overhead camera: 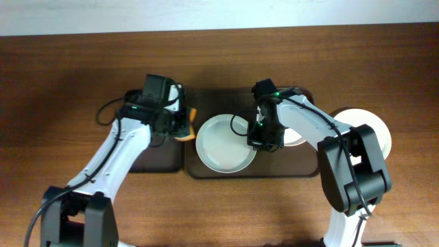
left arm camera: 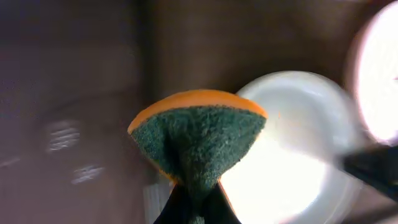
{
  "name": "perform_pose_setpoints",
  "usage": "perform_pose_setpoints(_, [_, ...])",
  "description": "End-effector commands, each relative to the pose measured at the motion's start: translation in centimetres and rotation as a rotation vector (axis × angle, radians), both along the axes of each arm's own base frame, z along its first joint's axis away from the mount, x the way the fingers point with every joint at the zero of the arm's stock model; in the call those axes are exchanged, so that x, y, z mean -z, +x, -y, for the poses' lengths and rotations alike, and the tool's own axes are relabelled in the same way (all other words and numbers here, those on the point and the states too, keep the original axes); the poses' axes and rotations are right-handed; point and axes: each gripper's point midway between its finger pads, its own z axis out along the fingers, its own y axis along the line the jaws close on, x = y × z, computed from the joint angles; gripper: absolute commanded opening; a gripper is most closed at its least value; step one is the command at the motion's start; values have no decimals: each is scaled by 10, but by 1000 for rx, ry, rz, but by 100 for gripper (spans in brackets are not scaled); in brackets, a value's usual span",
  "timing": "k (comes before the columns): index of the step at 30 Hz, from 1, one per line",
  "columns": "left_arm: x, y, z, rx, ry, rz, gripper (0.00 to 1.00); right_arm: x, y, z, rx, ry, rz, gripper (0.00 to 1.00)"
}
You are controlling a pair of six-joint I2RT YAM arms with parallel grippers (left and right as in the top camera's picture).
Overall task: Clean dirty plates on tray and stack at the side
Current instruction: 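Return the sponge to the black tray and release it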
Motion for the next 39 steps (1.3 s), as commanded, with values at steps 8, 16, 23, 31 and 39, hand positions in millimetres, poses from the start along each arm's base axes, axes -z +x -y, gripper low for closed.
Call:
perform_pose_setpoints(8, [52,-5,-57,-3,243,-106,0,-2,0,3,5,-8,7,4])
perform_pose_setpoints(16, [78,-10,-58,50,272,-166,34,-2,0,3,4,-9,4,4])
perform_pose_setpoints(23, [76,4,-57,40,265,-109,67,-2,0,3,4,-9,4,4])
perform_pose_setpoints(31, [89,12,-55,40,264,-101,68,-2,0,3,5,-9,3,4])
perform_pose_setpoints(39, [92,13,-53,43,254,-100,7,-2,-1,3,5,-10,0,4])
